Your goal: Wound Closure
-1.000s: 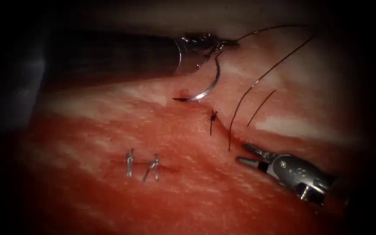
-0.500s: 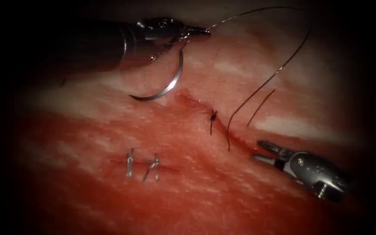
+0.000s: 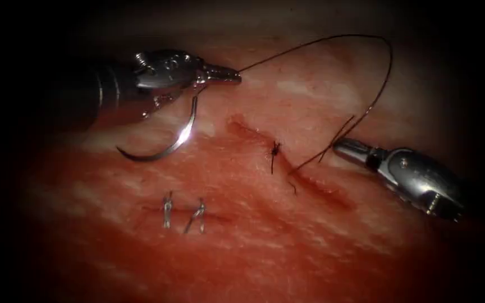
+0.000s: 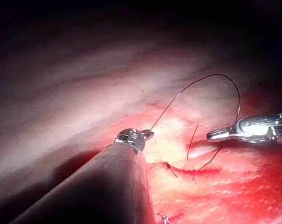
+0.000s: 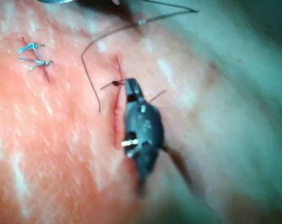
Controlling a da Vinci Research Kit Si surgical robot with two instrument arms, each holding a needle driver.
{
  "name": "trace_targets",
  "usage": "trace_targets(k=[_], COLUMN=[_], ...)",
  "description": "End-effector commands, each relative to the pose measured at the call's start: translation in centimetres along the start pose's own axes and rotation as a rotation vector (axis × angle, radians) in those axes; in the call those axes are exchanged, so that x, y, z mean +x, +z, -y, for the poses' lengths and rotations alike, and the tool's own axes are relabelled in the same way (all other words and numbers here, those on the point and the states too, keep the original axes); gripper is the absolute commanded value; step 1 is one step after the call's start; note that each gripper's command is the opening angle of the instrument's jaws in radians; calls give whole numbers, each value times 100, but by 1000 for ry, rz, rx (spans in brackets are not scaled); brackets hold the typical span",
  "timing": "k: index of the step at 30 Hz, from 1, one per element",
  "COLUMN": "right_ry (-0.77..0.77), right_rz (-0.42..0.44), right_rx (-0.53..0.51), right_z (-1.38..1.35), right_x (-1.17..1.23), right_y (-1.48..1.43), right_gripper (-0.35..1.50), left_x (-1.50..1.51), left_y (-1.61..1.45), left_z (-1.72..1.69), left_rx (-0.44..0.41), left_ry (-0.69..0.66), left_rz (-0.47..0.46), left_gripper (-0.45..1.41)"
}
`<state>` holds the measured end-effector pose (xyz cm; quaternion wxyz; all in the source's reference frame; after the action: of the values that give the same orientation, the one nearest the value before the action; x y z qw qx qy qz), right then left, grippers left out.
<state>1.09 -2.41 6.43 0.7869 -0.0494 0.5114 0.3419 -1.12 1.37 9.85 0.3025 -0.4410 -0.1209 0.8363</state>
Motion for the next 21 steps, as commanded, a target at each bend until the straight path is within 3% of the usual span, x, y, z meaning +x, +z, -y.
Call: trace_targets(k=[1,11,16,21], right_ry=[-10,-43,-49,-55], right_rz=[-14,-101,-120,-119], right_rx=[3,1,11,1], right_z=[5,18,23,19], right_x=[1,60,78,75], right_y=[18,41,54,68], right_gripper=[-35,-35,-10,17], left_x=[-4,-58,-73,-74], left_y=[13,55,61,52], left_z=[1,-16,-32,-50], left_rx=[11,52,32,10], left_ry=[13,83,92,87], left_rz=[21,161,167,162], left_gripper=[-45,-45,-45,-45])
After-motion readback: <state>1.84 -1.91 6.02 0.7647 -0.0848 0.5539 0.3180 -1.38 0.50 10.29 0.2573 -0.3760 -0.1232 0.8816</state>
